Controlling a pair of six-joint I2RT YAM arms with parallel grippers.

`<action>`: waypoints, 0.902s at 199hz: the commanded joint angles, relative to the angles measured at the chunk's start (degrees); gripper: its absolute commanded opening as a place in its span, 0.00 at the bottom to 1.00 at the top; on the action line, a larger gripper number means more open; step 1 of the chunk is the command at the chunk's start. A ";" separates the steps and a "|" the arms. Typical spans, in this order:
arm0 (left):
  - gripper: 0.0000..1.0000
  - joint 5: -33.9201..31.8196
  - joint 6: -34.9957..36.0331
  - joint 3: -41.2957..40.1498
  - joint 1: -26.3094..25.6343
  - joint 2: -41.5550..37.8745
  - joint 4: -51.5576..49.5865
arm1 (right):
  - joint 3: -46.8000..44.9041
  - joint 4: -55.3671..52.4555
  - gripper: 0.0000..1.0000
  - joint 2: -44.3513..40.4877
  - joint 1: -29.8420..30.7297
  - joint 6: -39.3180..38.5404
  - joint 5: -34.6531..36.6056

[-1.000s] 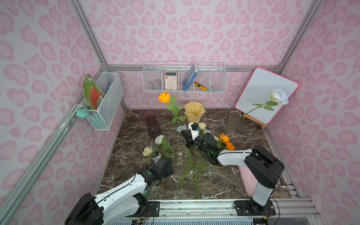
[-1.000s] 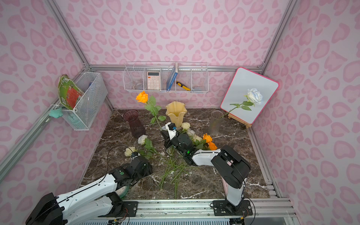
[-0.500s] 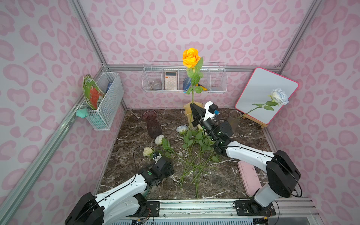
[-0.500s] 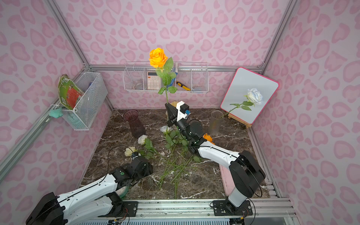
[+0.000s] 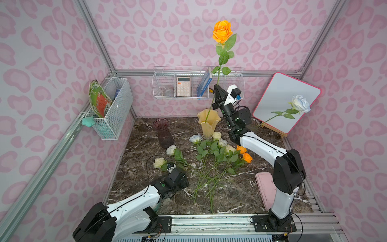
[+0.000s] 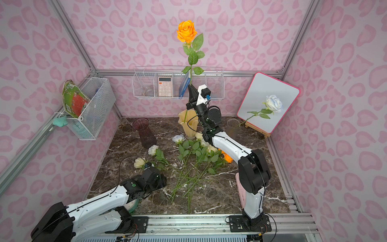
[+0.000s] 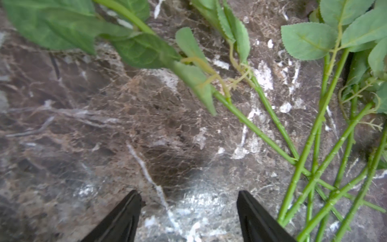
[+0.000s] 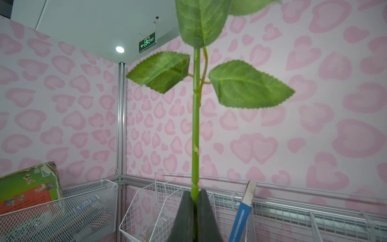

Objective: Arrange the flowers in different vases according to their colors
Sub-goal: Insert the flower into the vase.

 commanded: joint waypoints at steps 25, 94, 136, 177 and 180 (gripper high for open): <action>0.77 2.94 2.90 2.88 0.09 4.43 2.31 | 2.72 -0.21 0.00 4.28 -2.99 -0.96 1.33; 0.77 4.47 2.48 4.71 0.02 8.69 4.23 | 4.32 -0.55 0.00 3.96 -4.14 2.39 -2.37; 0.76 4.98 2.15 4.74 0.08 9.86 5.26 | 7.99 -3.72 0.00 1.13 -3.97 5.06 -5.27; 0.76 5.54 2.62 5.28 0.09 10.40 5.66 | 9.49 -6.36 0.00 3.18 -5.15 5.19 -5.25; 0.76 5.55 2.70 5.40 0.07 10.40 5.61 | 9.19 -6.12 0.00 3.41 -5.28 5.50 -5.26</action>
